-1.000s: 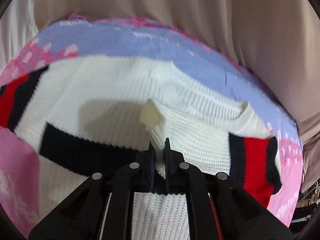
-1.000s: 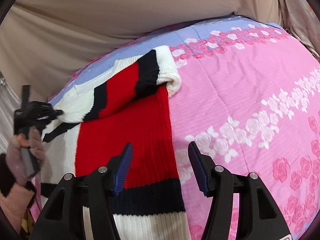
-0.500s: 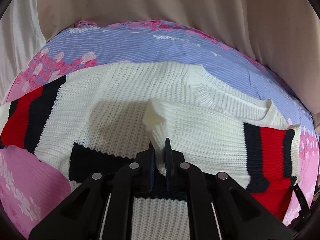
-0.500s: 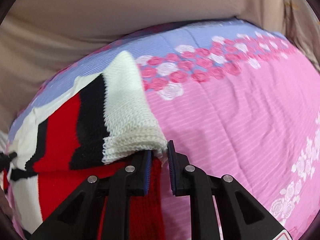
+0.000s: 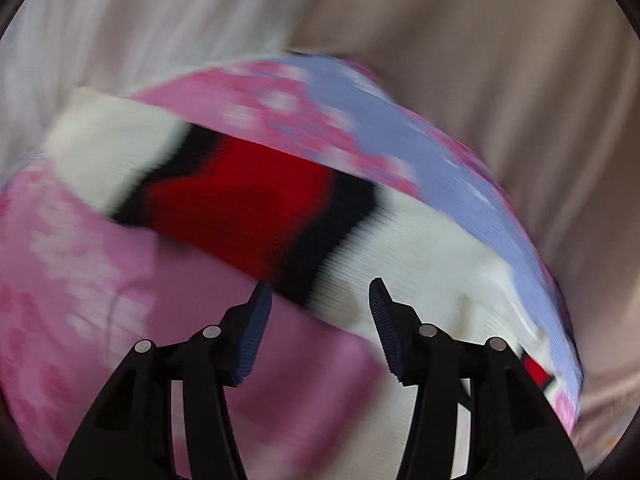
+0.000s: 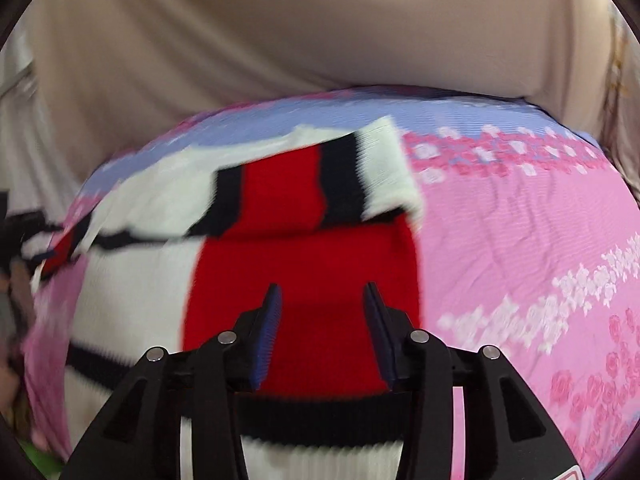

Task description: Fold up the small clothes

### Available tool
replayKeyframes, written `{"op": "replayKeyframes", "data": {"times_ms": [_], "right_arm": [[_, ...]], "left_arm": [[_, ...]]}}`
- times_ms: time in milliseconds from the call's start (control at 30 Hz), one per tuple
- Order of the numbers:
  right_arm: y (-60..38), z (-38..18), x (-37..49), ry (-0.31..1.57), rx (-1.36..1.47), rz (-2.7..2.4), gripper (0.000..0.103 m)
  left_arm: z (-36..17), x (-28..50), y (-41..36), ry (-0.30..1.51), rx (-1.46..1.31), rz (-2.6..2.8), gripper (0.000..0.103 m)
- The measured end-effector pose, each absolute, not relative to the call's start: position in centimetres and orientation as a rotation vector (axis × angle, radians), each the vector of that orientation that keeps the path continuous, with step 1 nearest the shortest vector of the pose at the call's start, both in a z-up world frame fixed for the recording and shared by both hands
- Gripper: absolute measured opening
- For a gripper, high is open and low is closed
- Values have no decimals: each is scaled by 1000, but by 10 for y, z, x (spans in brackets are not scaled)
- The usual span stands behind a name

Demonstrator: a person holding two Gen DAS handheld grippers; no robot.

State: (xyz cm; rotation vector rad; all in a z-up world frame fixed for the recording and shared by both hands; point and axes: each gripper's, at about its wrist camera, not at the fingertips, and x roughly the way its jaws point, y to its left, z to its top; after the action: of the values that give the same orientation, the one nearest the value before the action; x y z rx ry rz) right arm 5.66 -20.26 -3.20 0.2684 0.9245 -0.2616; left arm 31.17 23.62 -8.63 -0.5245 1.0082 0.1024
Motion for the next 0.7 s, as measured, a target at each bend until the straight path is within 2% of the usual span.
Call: {"op": "replayKeyframes", "data": {"times_ms": [133, 300, 367, 400, 533, 700], "right_arm": [[-142, -39, 31, 998, 291, -127, 43], [-85, -45, 20, 1057, 245, 23, 45], [-72, -39, 20, 1043, 203, 47, 46], [-72, -37, 19, 1036, 196, 48, 48], [-76, -34, 14, 1021, 208, 29, 50], [-94, -33, 9, 1005, 255, -9, 50]], "left_arm": [[-105, 322, 335, 995, -635, 302, 49], [-129, 331, 378, 1007, -731, 368, 46], [-129, 334, 377, 987, -740, 358, 24], [-130, 339, 375, 992, -783, 301, 0], [-97, 339, 357, 909, -729, 269, 0], [-14, 342, 277, 796, -588, 73, 0]]}}
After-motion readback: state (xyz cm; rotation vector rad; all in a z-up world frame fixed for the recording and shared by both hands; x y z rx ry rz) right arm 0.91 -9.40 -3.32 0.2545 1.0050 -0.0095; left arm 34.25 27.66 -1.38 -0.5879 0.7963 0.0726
